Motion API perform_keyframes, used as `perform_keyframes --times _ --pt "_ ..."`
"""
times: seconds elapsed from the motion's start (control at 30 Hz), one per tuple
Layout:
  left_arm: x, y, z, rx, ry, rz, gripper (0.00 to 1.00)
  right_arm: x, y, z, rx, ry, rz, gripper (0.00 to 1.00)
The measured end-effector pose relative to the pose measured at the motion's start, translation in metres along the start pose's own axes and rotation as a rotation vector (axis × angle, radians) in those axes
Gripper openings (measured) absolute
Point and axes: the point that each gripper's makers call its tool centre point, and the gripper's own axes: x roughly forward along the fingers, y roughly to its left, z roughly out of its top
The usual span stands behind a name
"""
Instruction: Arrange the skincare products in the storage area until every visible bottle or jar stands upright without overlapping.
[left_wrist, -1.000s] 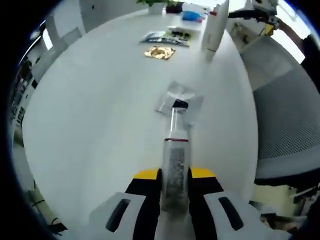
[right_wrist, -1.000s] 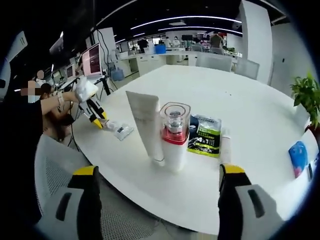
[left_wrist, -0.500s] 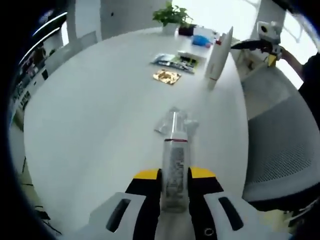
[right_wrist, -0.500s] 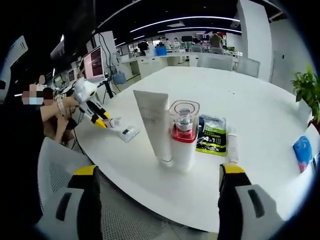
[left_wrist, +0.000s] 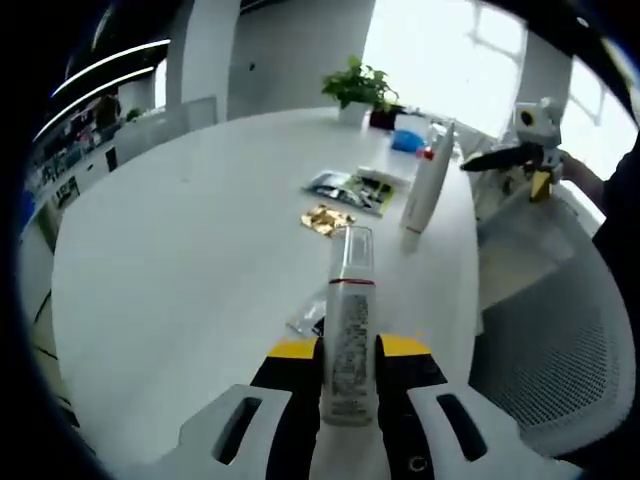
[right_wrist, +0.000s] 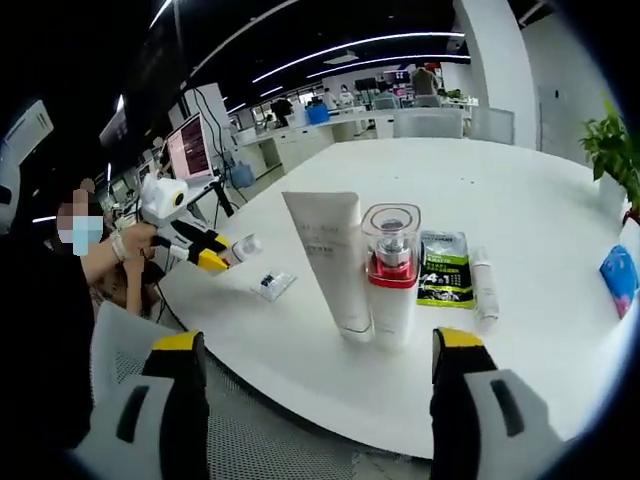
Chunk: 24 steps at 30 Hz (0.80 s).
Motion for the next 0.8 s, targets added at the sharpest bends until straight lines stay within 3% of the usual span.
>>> perform_keyframes --times 0.4,0.6,0.8 --pt "0.015 -0.035 0.030 -0.019 -0.110 -0.045 0.16 0.002 0.018 0.012 0.089 -0.099 -0.002 0.78" --pt "0.019 -0.048 0.046 -0.015 -0.166 -0.072 0.16 0.007 0.030 0.016 0.135 -0.132 0.009 0.76" --pt "0.024 -0.061 0.061 -0.010 -0.212 -0.113 0.16 0.011 0.038 0.030 0.217 -0.212 0.017 0.66"
